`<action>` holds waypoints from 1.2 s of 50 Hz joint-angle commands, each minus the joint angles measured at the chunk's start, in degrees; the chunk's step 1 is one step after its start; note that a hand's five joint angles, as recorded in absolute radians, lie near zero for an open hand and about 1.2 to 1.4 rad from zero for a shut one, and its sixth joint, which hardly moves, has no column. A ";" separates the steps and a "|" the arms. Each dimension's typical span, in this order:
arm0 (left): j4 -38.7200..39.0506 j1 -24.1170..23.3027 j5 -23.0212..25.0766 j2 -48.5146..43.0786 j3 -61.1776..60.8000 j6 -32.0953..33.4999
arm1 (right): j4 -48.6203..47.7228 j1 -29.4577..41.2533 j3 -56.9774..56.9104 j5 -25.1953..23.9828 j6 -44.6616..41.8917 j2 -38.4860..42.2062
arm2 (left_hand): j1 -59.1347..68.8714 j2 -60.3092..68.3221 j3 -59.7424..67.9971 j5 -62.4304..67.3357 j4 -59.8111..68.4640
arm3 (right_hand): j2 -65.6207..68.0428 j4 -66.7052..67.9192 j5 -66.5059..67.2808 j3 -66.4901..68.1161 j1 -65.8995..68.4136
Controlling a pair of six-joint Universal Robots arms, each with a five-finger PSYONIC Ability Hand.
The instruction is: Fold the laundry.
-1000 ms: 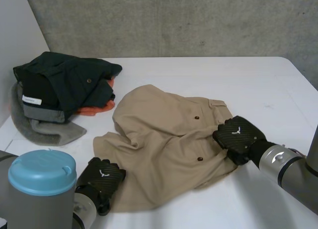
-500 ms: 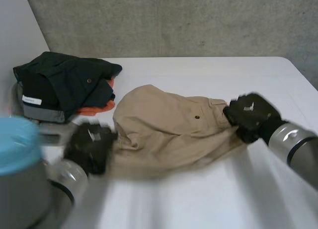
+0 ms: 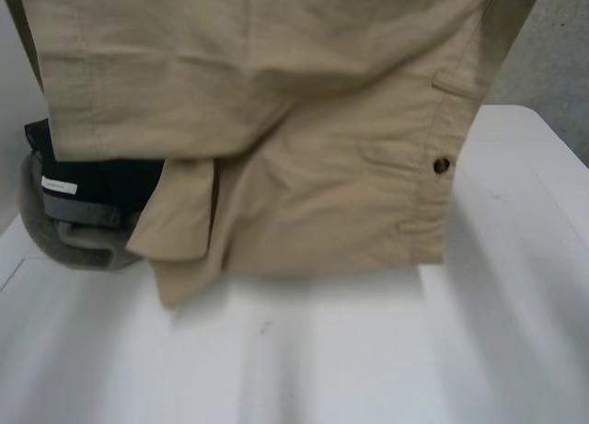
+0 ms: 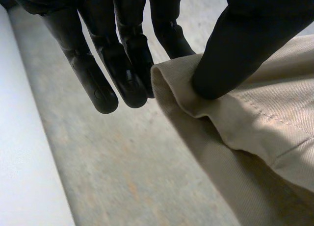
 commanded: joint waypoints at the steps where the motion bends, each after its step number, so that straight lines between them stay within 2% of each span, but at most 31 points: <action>1: 4.88 -1.27 0.63 -19.27 6.48 2.17 | -6.67 4.83 -0.48 6.71 -0.05 13.47 | 14.35 11.54 11.87 13.17 11.29 | 12.79 11.51 13.46 12.00 16.00; 4: 8.31 -1.44 0.63 -26.23 8.60 3.40 | -9.40 5.89 -1.71 8.91 0.21 19.46 | 14.35 11.54 11.87 13.17 11.29 | 12.79 11.51 13.46 12.00 16.00; 8: 12.71 -1.36 1.77 -41.23 13.77 8.40 | -13.18 7.47 -5.22 13.92 -0.05 30.97 | 14.35 11.54 11.87 13.17 11.29 | 12.79 11.51 13.46 12.00 16.00; 9: 13.16 -1.27 1.69 -43.54 14.84 9.46 | -14.75 7.82 -7.32 16.54 -0.31 35.60 | 14.35 11.54 11.87 13.17 11.29 | 12.79 11.51 13.46 12.00 16.00; 10: 13.16 -1.18 1.68 -45.74 15.98 10.52 | -15.55 8.00 -8.56 17.96 -0.49 38.00 | 14.35 11.54 11.87 13.17 11.29 | 2.94 1.66 3.61 2.15 6.16; 11: 13.16 -1.01 1.51 -47.59 17.21 11.31 | -16.26 8.26 -10.05 19.19 -0.92 40.20 | 8.71 5.90 6.23 7.52 5.64 | -17.81 -19.09 -17.14 -18.59 -14.59; 12: 12.64 -0.83 0.90 -50.66 19.74 12.62 | -17.13 8.44 -12.59 21.20 -2.23 44.13 | -26.65 -29.46 -29.13 -27.84 -29.72 | -57.21 -58.49 -56.54 -58.00 -54.00; 13: 12.02 -0.83 0.46 -51.47 20.73 12.99 | -17.32 8.62 -13.92 22.36 -3.20 45.48 | -47.66 -50.47 -50.13 -48.84 -50.72 | -57.21 -58.49 -56.54 -58.00 -54.00; 14: 11.15 -0.92 -0.24 -51.83 21.61 13.25 | -17.32 8.44 -14.89 22.98 -4.26 46.28 | -55.65 -58.46 -58.13 -56.83 -58.71 | -57.21 -58.49 -56.54 -58.00 -54.00; 19: 6.49 -1.18 -4.64 -47.89 20.83 12.20 | -16.00 8.35 -15.08 23.25 -7.87 44.80 | -55.65 -58.46 -58.13 -56.83 -58.71 | -57.21 -58.49 -56.54 -58.00 -54.00; 23: 5.25 -1.62 -4.29 -39.98 12.67 10.88 | -14.07 8.36 -9.46 19.57 -8.92 36.55 | -55.65 -58.46 -58.13 -56.83 -58.71 | -57.21 -58.49 -56.54 -58.00 -54.00; 24: 4.90 -1.80 -3.60 -36.40 8.12 10.53 | -12.33 8.09 -6.49 16.86 -10.49 32.09 | -55.65 -58.46 -58.13 -56.83 -58.71 | -57.21 -58.49 -56.54 -58.00 -54.00; 27: 3.50 -2.41 -2.10 -30.67 -0.24 10.26 | -8.19 7.57 -0.77 12.36 -13.13 26.61 | -55.65 -58.46 -58.13 -56.83 -58.71 | -57.21 -58.49 -56.54 -58.00 -54.00; 28: 1.66 -2.85 -0.79 -26.91 -6.45 10.26 | -5.83 6.96 3.34 9.82 -14.80 23.55 | -55.65 -58.46 -58.13 -56.83 -58.71 | -57.21 -58.49 -56.54 -58.00 -54.00; 32: -4.39 -4.17 3.86 -18.81 -21.65 10.18 | 1.20 5.02 12.23 5.16 -18.84 17.13 | -55.45 -58.26 -57.93 -56.64 -58.52 | -57.21 -58.49 -56.54 -58.00 -54.00; 35: -8.01 -4.87 6.69 -15.10 -30.48 10.44 | 6.31 3.88 16.82 3.12 -21.66 14.39 | -49.40 -52.21 -51.88 -50.59 -52.46 | -56.88 -58.16 -56.21 -57.67 -53.66; 38: -11.36 -5.49 9.68 -11.41 -40.41 10.18 | 13.07 2.12 22.71 0.31 -25.79 12.89 | -37.64 -40.46 -40.12 -38.83 -40.71 | -52.35 -53.63 -51.68 -53.13 -49.13; 41: -12.24 -5.66 11.88 -9.12 -47.98 10.09 | 17.83 0.01 28.07 -3.20 -30.44 12.62 | -32.40 -35.21 -34.88 -33.58 -35.46 | -41.44 -42.72 -40.77 -42.22 -38.22; 43: -11.89 -5.93 12.32 -8.76 -51.50 9.83 | 16.71 -1.83 31.58 -6.70 -32.99 12.71 | -31.22 -34.03 -33.69 -32.40 -34.28 | -35.55 -36.83 -34.87 -36.33 -32.33; 46: -9.87 -5.93 11.53 -9.81 -53.88 9.04 | 11.17 -3.51 35.11 -10.41 -34.15 13.50 | -34.91 -37.72 -37.38 -36.09 -37.97 | -35.34 -36.63 -34.67 -36.13 -32.13; 53: -3.29 -4.96 5.92 -14.47 -53.53 8.33 | -2.09 -4.56 40.47 -12.87 -34.59 17.45 | -37.78 -40.59 -40.25 -38.96 -40.84 | -35.01 -36.29 -34.33 -35.79 -31.79; 60: 0.06 -6.19 2.65 -17.11 -52.48 8.59 | -8.70 -4.30 41.62 -13.49 -33.89 20.00 | -37.61 -40.42 -40.09 -38.79 -40.67 | -29.96 -31.25 -29.29 -30.75 -26.75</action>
